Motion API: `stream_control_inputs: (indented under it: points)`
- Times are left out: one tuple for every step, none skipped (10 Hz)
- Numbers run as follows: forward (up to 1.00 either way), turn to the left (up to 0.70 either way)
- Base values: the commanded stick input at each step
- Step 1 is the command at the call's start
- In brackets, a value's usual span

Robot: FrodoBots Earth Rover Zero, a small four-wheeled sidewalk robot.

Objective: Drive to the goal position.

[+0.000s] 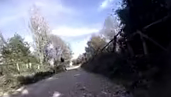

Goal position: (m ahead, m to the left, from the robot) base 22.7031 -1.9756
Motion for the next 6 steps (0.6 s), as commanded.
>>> stream_control_inputs:
  points:
    - [0.69, 0.0]
    - [0.69, 0.0]
    - [0.69, 0.0]
    - [0.69, 0.0]
    - [0.69, 0.0]
    - [0.69, 0.0]
